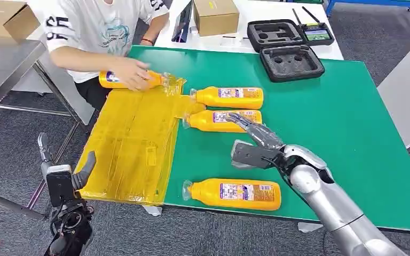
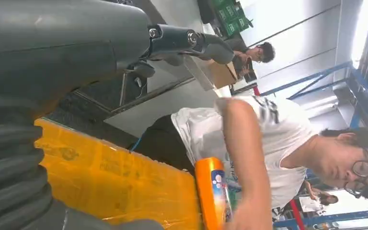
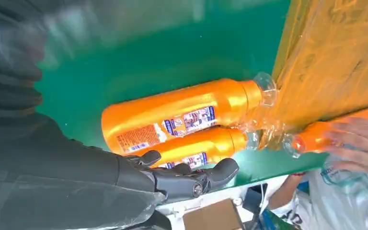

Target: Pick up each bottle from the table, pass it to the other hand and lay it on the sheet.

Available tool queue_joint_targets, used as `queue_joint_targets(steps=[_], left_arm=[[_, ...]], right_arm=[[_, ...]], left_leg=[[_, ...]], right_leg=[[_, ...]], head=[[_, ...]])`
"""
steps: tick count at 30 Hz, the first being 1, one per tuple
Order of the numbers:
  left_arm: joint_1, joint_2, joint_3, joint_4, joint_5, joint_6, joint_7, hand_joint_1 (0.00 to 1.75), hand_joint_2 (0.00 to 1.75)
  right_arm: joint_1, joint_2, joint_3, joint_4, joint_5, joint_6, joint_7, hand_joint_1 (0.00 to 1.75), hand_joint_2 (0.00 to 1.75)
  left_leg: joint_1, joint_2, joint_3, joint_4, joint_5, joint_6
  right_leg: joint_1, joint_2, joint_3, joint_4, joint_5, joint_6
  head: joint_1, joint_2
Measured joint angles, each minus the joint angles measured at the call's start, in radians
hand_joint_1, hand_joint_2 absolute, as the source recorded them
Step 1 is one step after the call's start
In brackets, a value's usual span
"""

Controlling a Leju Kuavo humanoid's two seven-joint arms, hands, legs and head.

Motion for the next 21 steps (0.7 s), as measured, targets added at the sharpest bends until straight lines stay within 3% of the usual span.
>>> queue_joint_targets(steps=[8, 21], left_arm=[[-0.017, 0.002, 0.003, 0.002, 0.016, 0.0, 0.0, 0.0, 1.75], [-0.019, 0.003, 0.03, 0.002, 0.039, -0.003, 0.0, 0.0, 1.75]], right_arm=[[-0.066, -0.025, 0.04, -0.043, -0.061, 0.103, 0.026, 0.0, 1.75], [-0.031, -0.074, 0.15, -0.071, -0.074, 0.104, -0.029, 0.0, 1.75]], left_leg=[[0.0, 0.0, 0.0, 0.0, 0.0, 0.0], [0.0, 0.0, 0.0, 0.0, 0.0, 0.0]], right_leg=[[0.0, -0.001, 0.0, 0.0, 0.0, 0.0], [0.0, -0.001, 0.0, 0.0, 0.0, 0.0]], head=[[0.0, 0.0], [0.0, 0.0]])
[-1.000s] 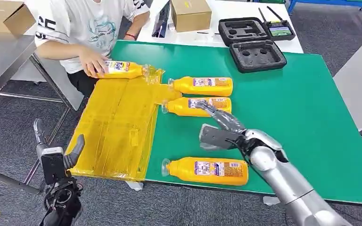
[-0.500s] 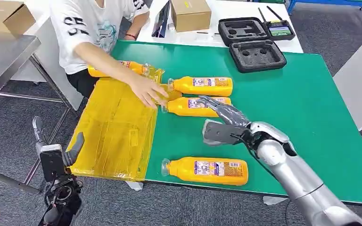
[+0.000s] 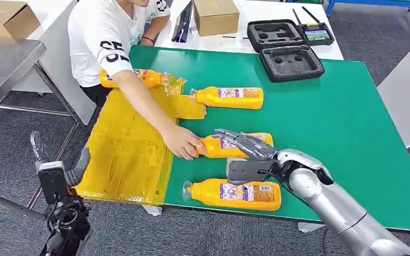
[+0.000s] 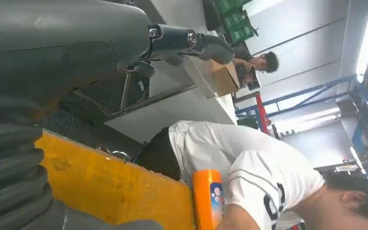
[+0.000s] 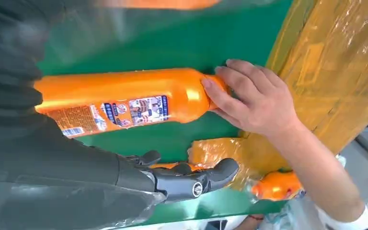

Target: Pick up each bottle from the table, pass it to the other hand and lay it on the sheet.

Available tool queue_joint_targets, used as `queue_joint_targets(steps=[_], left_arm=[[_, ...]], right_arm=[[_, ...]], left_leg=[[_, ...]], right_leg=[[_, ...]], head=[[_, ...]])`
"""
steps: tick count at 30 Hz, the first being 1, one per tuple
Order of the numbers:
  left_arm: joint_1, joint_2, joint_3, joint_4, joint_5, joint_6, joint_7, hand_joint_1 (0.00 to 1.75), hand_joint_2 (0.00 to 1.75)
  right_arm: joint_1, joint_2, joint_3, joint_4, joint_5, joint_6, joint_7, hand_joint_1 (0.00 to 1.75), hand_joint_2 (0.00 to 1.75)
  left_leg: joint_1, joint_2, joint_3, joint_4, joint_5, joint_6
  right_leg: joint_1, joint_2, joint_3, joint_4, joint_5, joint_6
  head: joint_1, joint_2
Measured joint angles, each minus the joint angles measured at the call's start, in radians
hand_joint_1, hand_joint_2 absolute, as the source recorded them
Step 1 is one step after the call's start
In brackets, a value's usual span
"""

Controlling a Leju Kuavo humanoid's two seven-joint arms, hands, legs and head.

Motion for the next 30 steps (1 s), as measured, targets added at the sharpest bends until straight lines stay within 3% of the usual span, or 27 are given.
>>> queue_joint_targets(steps=[11, 21, 30], left_arm=[[-0.004, 0.003, 0.023, 0.015, 0.003, -0.004, 0.0, 0.0, 1.75], [-0.004, 0.008, 0.037, 0.032, 0.009, -0.004, 0.0, 0.0, 1.75], [-0.011, 0.008, 0.04, 0.042, 0.002, -0.007, 0.0, 0.0, 1.75]], right_arm=[[0.001, -0.085, 0.035, -0.052, -0.043, 0.013, 0.021, 0.0, 1.75], [0.008, -0.218, 0.032, -0.142, -0.146, 0.063, 0.021, 0.0, 1.75], [0.033, -0.259, 0.034, -0.188, -0.156, 0.039, 0.029, 0.0, 1.75]], left_leg=[[0.0, 0.0, 0.0, 0.0, 0.0, 0.0], [0.0, 0.0, 0.0, 0.0, 0.0, 0.0], [0.0, 0.0, 0.0, 0.0, 0.0, 0.0]], right_leg=[[0.0, 0.0, 0.0, 0.0, 0.0, 0.0], [0.0, 0.0, 0.0, 0.0, 0.0, 0.0], [0.0, 0.0, 0.0, 0.0, 0.0, 0.0]], head=[[0.0, 0.0], [0.0, 0.0], [0.0, 0.0]])
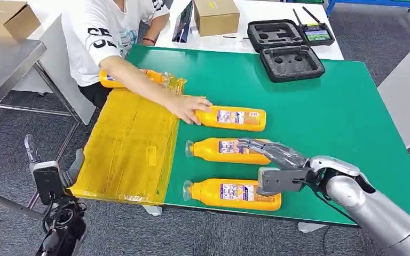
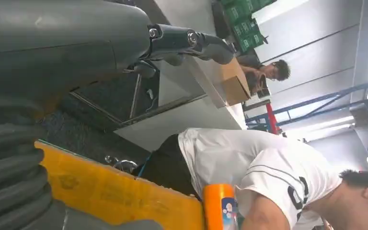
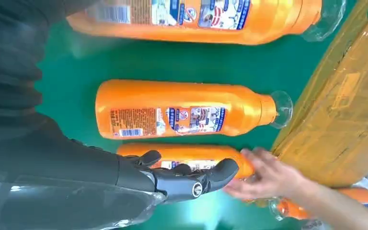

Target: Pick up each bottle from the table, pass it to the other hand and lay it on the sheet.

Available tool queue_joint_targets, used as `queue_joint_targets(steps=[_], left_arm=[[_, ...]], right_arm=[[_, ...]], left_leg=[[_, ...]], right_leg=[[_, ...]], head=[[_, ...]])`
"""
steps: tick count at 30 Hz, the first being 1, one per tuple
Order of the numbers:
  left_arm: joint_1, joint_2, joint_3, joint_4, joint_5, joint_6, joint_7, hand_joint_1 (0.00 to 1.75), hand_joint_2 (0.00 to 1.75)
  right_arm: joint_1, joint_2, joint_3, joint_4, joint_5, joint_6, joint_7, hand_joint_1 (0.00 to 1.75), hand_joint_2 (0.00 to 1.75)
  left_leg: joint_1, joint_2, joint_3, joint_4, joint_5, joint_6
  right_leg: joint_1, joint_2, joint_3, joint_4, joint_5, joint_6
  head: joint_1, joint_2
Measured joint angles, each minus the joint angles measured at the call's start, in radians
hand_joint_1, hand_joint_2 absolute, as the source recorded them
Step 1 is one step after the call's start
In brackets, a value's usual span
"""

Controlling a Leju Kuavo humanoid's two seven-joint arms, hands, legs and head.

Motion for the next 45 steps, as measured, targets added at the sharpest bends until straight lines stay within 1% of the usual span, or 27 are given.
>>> queue_joint_targets(steps=[6, 13, 19, 24, 30, 35, 40, 45], left_arm=[[-0.039, -0.002, 0.0, 0.029, -0.007, -0.005, 0.0, 0.0, 1.75], [-0.059, -0.014, 0.0, 0.052, -0.01, -0.005, 0.0, 0.0, 1.75], [-0.073, -0.021, -0.003, 0.064, -0.012, -0.005, 0.0, 0.0, 1.75], [-0.079, -0.022, -0.006, 0.077, -0.011, -0.005, 0.0, 0.0, 1.75], [-0.08, -0.022, -0.009, 0.082, -0.009, -0.005, 0.0, 0.0, 1.75], [-0.075, -0.022, -0.009, 0.082, -0.005, -0.003, 0.0, 0.0, 1.75], [-0.066, -0.022, -0.009, 0.082, 0.003, -0.002, 0.0, 0.0, 1.75], [-0.062, -0.022, -0.009, 0.082, 0.007, -0.001, 0.0, 0.0, 1.75]], right_arm=[[0.032, 0.003, 0.024, -0.018, -0.001, 0.004, 0.011, 0.0, 1.75], [0.004, 0.047, 0.07, 0.007, -0.008, 0.058, 0.019, 0.0, 1.75], [-0.015, 0.107, 0.129, 0.06, 0.018, 0.027, 0.019, 0.0, 1.75], [-0.027, 0.119, 0.156, 0.092, 0.024, 0.016, 0.026, 0.0, 1.75], [-0.029, 0.121, 0.177, 0.112, 0.029, 0.0, 0.029, 0.0, 1.75], [0.012, 0.096, 0.186, 0.113, 0.055, -0.047, 0.025, 0.0, 1.75], [0.038, 0.077, 0.186, 0.113, 0.063, -0.051, 0.025, 0.0, 1.75], [0.043, 0.069, 0.187, 0.113, 0.072, -0.048, 0.026, 0.0, 1.75]], left_leg=[[0.0, 0.0, 0.0, 0.0, 0.0, 0.0], [0.0, 0.0, 0.0, 0.0, 0.0, 0.0], [0.0, 0.0, 0.0, 0.0, 0.0, 0.0], [0.0, 0.0, 0.0, 0.0, 0.0, 0.0], [0.0, 0.0, 0.0, 0.0, 0.0, 0.0], [0.0, 0.0, 0.0, 0.0, 0.0, 0.0], [0.0, 0.0, 0.0, 0.0, 0.0, 0.0], [0.0, 0.0, 0.0, 0.0, 0.0, 0.0]], right_leg=[[0.0, 0.0, 0.0, 0.0, 0.0, 0.0], [0.0, 0.0, 0.0, 0.0, 0.0, 0.0], [0.0, 0.0, 0.0, 0.0, 0.0, 0.0], [0.0, 0.0, 0.0, 0.0, 0.0, 0.0], [0.0, 0.0, 0.0, 0.0, 0.0, 0.0], [0.0, 0.0, 0.0, 0.0, 0.0, 0.0], [0.0, 0.0, 0.0, 0.0, 0.0, 0.0], [0.0, 0.0, 0.0, 0.0, 0.0, 0.0]], head=[[0.0, 0.0], [0.0, 0.0], [0.0, 0.0], [0.0, 0.0], [0.0, 0.0], [0.001, 0.0], [0.0, 0.0], [0.0, 0.0]])
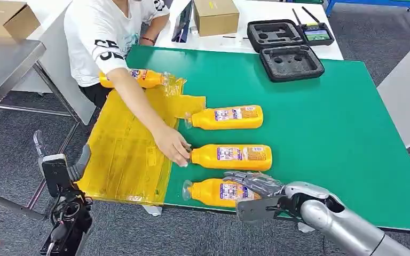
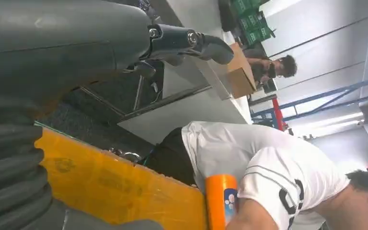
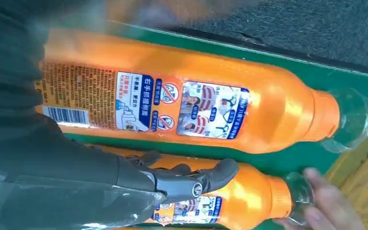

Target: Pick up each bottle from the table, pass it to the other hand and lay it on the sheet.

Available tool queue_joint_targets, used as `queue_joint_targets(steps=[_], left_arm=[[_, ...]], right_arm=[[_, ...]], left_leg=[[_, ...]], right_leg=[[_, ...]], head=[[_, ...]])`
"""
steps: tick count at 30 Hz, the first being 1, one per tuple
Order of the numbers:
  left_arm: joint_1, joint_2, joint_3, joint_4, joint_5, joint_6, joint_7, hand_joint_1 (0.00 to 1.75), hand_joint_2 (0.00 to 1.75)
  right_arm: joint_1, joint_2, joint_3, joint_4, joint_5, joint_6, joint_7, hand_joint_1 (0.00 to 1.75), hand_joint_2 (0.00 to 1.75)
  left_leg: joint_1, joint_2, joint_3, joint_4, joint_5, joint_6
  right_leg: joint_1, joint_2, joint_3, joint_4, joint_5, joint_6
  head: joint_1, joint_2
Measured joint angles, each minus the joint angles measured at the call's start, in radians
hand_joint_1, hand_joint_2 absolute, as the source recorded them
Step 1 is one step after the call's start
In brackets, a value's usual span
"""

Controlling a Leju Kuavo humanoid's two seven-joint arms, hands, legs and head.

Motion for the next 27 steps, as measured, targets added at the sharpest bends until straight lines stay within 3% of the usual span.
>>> queue_joint_targets(steps=[27], left_arm=[[0.007, -0.006, -0.007, 0.0, 0.014, -0.006, 0.0, 0.0, 1.75]], right_arm=[[0.072, -0.032, -0.015, -0.01, 0.073, -0.024, 0.05, 0.0, 1.75]], left_leg=[[0.0, 0.0, 0.0, 0.0, 0.0, 0.0]], right_leg=[[0.0, 0.0, 0.0, 0.0, 0.0, 0.0]], head=[[0.0, 0.0]])
